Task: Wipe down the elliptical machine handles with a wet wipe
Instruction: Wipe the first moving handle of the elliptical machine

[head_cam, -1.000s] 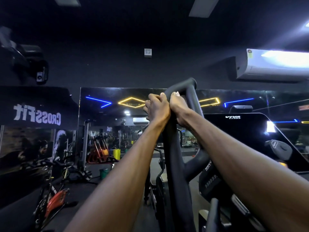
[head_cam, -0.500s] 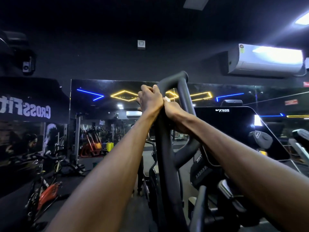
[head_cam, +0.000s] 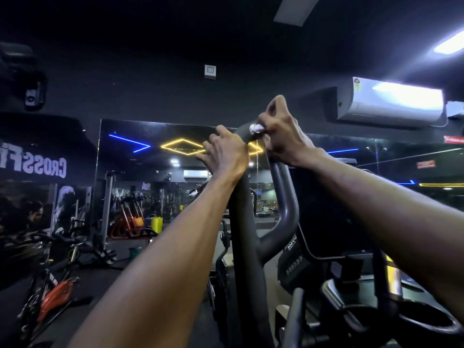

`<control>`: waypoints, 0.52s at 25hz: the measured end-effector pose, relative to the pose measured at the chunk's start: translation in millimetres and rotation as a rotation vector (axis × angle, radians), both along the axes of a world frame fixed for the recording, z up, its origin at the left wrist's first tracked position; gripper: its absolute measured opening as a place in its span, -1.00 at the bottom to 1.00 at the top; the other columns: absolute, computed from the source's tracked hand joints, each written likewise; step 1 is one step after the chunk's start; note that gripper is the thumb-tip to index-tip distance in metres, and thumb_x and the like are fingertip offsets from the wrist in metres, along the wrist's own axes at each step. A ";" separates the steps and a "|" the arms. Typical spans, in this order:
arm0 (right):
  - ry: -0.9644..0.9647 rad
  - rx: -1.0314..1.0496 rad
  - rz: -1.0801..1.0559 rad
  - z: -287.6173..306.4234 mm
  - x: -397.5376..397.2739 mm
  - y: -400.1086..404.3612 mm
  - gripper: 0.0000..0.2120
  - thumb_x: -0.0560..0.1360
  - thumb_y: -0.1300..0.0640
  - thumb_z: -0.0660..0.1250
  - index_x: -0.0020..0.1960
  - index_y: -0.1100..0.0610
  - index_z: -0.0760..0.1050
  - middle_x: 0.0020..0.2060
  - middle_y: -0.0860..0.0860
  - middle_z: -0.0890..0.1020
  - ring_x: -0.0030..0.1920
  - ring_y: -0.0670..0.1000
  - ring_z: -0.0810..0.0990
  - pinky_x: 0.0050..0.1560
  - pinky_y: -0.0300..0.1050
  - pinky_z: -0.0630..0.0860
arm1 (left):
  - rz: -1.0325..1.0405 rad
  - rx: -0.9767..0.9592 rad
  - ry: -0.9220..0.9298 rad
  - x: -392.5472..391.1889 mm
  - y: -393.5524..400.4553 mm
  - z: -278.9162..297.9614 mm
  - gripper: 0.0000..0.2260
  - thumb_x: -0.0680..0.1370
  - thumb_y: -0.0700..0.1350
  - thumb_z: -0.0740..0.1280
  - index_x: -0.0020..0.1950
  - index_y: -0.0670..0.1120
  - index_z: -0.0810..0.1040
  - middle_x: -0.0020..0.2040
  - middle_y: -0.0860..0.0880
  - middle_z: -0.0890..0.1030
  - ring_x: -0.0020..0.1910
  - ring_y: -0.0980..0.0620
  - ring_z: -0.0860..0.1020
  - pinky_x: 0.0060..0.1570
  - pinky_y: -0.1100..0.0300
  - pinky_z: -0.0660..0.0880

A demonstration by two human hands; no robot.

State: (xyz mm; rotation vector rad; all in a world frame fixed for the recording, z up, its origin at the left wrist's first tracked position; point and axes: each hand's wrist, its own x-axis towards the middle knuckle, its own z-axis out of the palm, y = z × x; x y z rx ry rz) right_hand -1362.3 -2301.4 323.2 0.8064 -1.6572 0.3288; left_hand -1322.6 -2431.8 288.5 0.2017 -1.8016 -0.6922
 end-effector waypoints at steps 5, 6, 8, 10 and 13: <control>0.151 0.367 -0.238 -18.6 -26.3 0.4 -0.81 0.51 0.20 0.33 0.08 0.27 0.54 0.00 0.18 0.49 -0.05 0.25 0.56 -0.10 0.10 0.60 | 0.038 -0.025 0.035 -0.1 0.4 0.7 -0.68 0.63 -0.05 0.04 0.29 -0.16 0.39 0.27 -0.20 0.51 0.29 -0.24 0.42 0.30 -0.23 0.20; 0.137 0.395 -0.231 -20.5 -23.4 2.4 -0.84 0.50 0.19 0.32 0.01 0.26 0.57 -0.03 0.19 0.52 0.00 0.24 0.55 -0.09 0.11 0.59 | 0.036 -0.023 0.036 0.4 -0.3 0.8 -0.68 0.63 -0.05 0.03 0.29 -0.16 0.39 0.28 -0.21 0.51 0.29 -0.25 0.42 0.30 -0.23 0.20; 0.091 0.421 -0.261 -17.1 -14.0 2.9 -0.88 0.44 0.18 0.35 -0.08 0.18 0.63 -0.04 0.11 0.59 0.08 0.18 0.52 -0.05 0.06 0.54 | 0.032 -0.021 0.038 0.9 -0.4 -0.3 -0.68 0.63 -0.05 0.03 0.29 -0.16 0.39 0.27 -0.21 0.51 0.27 -0.25 0.43 0.29 -0.23 0.21; 0.113 0.437 -0.370 -9.2 -6.0 3.5 -0.90 0.39 0.15 0.41 -0.10 0.07 0.65 -0.04 0.00 0.61 0.11 0.15 0.45 -0.01 0.05 0.44 | 0.021 -0.021 0.040 1.5 0.8 -1.9 -0.69 0.63 -0.05 0.03 0.28 -0.16 0.39 0.26 -0.20 0.51 0.26 -0.24 0.44 0.30 -0.23 0.20; 0.109 0.521 -0.403 -6.6 5.4 1.3 -0.93 0.36 0.25 0.45 -0.19 0.12 0.60 -0.07 0.06 0.54 -0.01 0.16 0.45 -0.12 -0.04 0.36 | 0.018 -0.023 0.041 -0.4 1.2 -3.5 -0.69 0.63 -0.05 0.03 0.27 -0.15 0.39 0.25 -0.20 0.52 0.26 -0.24 0.44 0.31 -0.24 0.19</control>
